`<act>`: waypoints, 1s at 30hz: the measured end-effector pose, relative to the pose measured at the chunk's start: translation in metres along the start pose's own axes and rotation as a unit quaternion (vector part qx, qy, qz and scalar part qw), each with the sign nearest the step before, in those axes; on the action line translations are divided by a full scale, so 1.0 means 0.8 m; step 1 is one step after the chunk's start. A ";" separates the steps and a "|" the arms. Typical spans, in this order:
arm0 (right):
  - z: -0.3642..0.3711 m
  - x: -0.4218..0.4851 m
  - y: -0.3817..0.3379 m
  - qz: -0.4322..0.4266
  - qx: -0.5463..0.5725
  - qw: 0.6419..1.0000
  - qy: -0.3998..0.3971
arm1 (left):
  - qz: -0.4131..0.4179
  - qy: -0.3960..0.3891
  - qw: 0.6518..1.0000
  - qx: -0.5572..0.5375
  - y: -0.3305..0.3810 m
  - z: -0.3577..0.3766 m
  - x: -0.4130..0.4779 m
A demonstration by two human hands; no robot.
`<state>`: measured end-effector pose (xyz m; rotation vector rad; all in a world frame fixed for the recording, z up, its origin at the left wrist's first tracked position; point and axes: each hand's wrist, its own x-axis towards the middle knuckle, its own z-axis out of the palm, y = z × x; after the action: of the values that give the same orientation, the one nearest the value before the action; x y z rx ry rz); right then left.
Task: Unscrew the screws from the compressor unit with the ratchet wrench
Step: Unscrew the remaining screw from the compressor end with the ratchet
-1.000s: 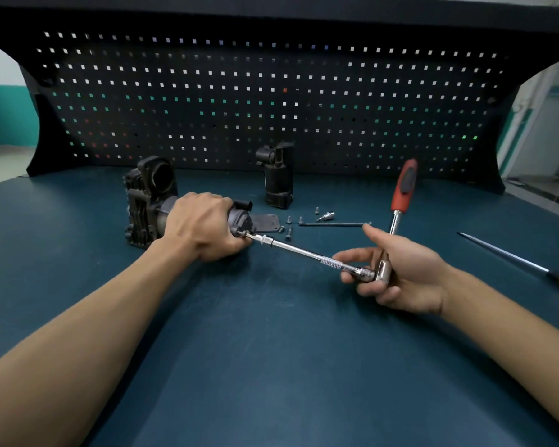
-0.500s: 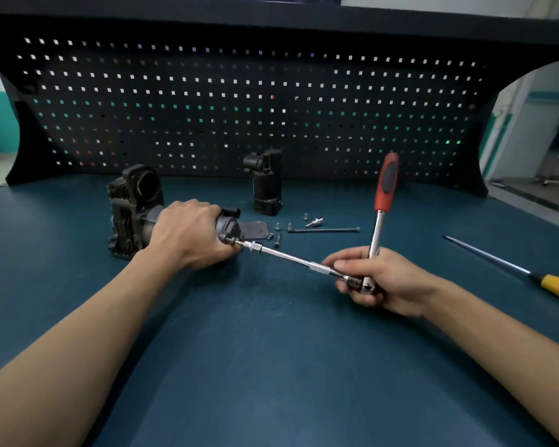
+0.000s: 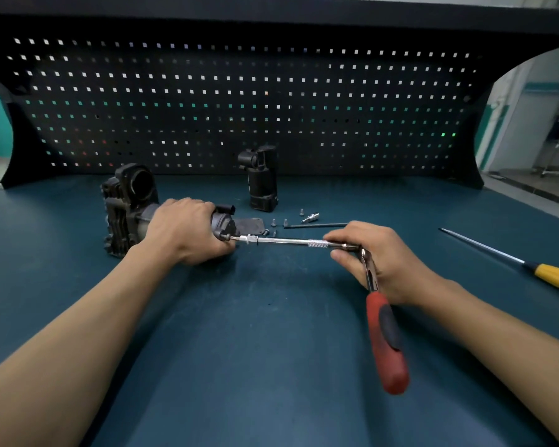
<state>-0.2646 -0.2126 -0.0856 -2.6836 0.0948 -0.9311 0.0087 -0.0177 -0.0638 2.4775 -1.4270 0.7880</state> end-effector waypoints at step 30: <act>-0.005 0.010 -0.023 0.465 0.607 0.621 -0.173 | 0.025 0.084 0.996 0.005 0.001 0.005 -0.010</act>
<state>-0.2615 -0.1972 -0.0724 -1.1293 0.4944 0.0202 0.0061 -0.0141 -0.0718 2.3280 -1.4336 0.9902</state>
